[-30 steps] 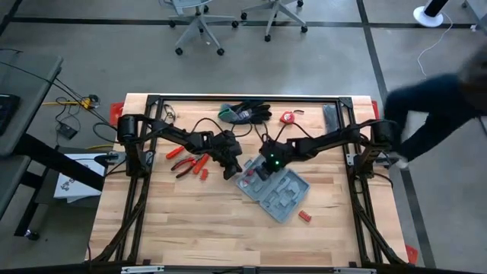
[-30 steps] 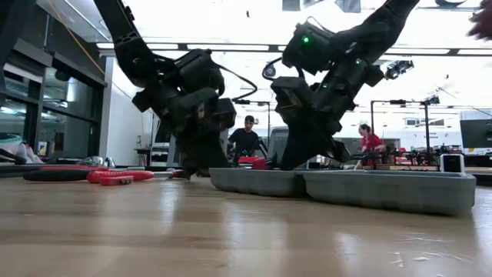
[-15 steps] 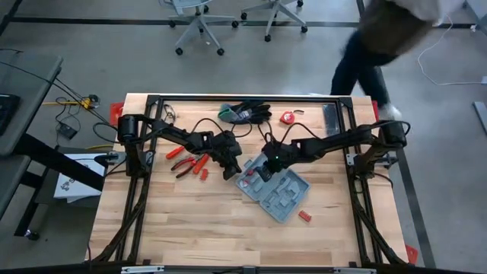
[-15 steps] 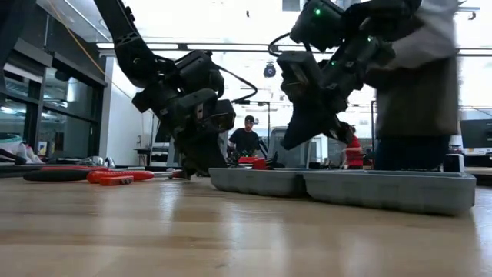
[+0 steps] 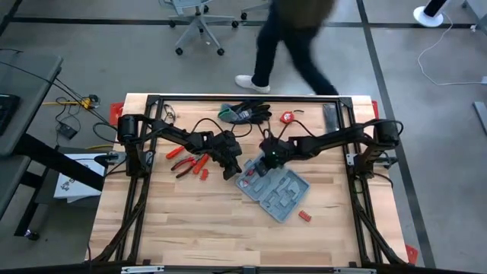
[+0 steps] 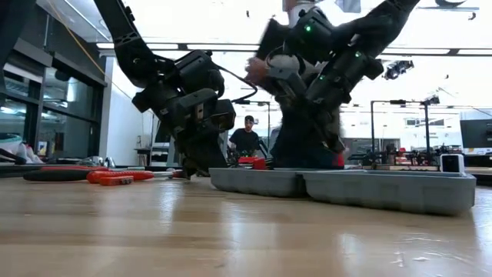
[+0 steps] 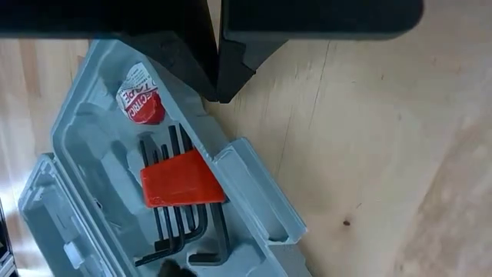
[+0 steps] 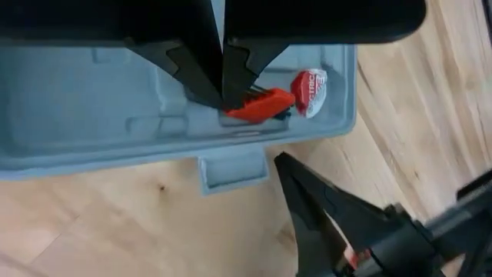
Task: Prefit tool cases
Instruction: Put the set of hex keys into the tool case
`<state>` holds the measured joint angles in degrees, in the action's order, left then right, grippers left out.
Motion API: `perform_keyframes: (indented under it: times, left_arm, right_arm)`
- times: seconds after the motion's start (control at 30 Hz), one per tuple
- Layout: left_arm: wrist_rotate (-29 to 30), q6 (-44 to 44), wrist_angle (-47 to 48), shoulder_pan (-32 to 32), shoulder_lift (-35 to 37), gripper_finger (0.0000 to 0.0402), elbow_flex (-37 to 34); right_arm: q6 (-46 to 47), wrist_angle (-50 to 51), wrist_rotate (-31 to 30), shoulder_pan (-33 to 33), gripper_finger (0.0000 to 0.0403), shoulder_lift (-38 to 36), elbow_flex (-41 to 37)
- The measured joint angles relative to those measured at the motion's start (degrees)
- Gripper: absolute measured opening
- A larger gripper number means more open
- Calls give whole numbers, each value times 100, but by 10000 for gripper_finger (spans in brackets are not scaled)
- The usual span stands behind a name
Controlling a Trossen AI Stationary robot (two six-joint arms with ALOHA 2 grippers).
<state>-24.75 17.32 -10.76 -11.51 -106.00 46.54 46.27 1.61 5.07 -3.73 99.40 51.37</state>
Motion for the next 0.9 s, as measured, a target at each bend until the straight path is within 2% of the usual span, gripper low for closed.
perform_keyframes:
  times: [0.53, 0.9]
  left_arm:
    - [2, 6, 17, 0, -2, 0, 0]
    - [2, 8, 42, 0, -9, 0, 2]
  right_arm:
    - [129, -355, 238, 110, 0, 157, 0]
    - [173, 138, 39, 362, 0, 72, -2]
